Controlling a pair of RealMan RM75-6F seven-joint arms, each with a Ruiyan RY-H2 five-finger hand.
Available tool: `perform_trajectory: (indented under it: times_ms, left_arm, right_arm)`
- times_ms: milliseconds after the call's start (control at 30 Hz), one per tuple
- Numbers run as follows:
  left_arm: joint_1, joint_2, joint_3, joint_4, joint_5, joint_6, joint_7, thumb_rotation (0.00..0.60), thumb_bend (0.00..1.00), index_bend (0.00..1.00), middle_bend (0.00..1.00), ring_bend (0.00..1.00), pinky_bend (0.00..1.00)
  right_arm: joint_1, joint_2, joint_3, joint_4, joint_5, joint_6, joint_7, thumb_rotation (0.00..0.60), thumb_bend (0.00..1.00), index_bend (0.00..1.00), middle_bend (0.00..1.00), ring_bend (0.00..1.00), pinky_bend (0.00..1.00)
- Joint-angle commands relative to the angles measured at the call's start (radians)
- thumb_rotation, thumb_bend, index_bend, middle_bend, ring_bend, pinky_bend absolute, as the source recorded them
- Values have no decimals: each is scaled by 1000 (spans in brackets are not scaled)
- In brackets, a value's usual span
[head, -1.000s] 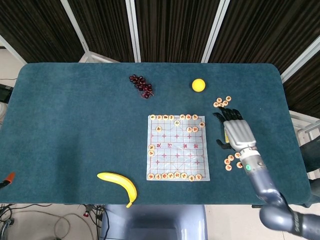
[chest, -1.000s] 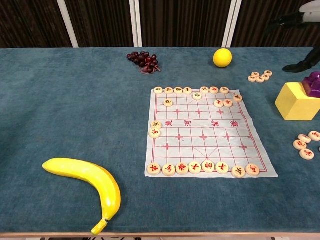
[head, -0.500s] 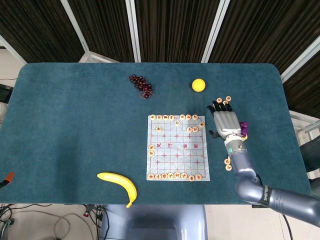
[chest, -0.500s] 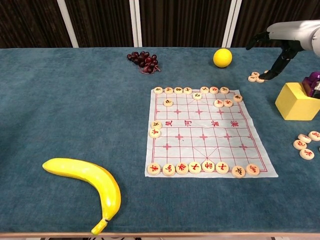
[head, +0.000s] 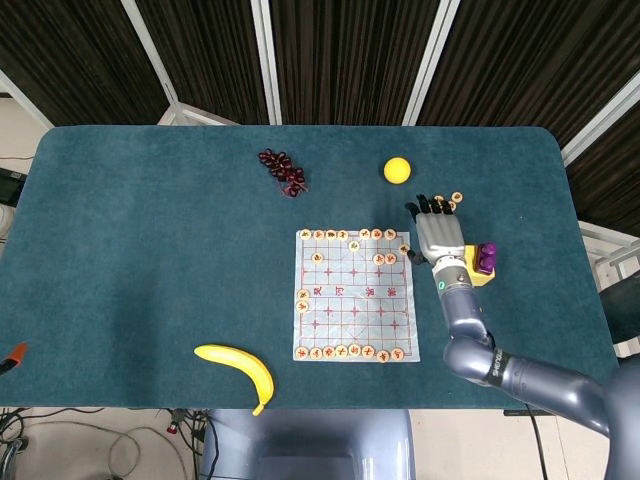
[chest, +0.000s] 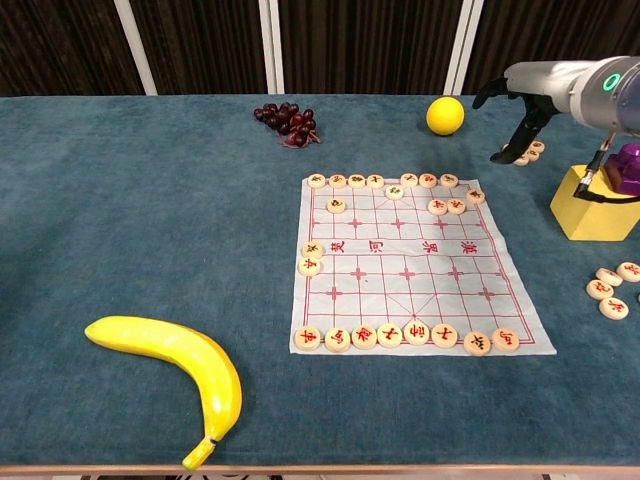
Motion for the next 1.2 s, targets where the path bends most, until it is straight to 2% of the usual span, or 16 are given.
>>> perform_trajectory:
  times_ms: [33,1200]
  left_arm:
    - [-2,-2,-1,2,-2,-2,2,600,27,20,0,0,73]
    - [-16,-6,-8,7,-25,-22,7,600,27,20,0,0,73]
  right_arm:
    - [22,-31,3,41,21,-15,-2,600,374,138,0,0,36]
    - [141,-326,44,451,76,-75,-68,600,374,293,0,0,36]
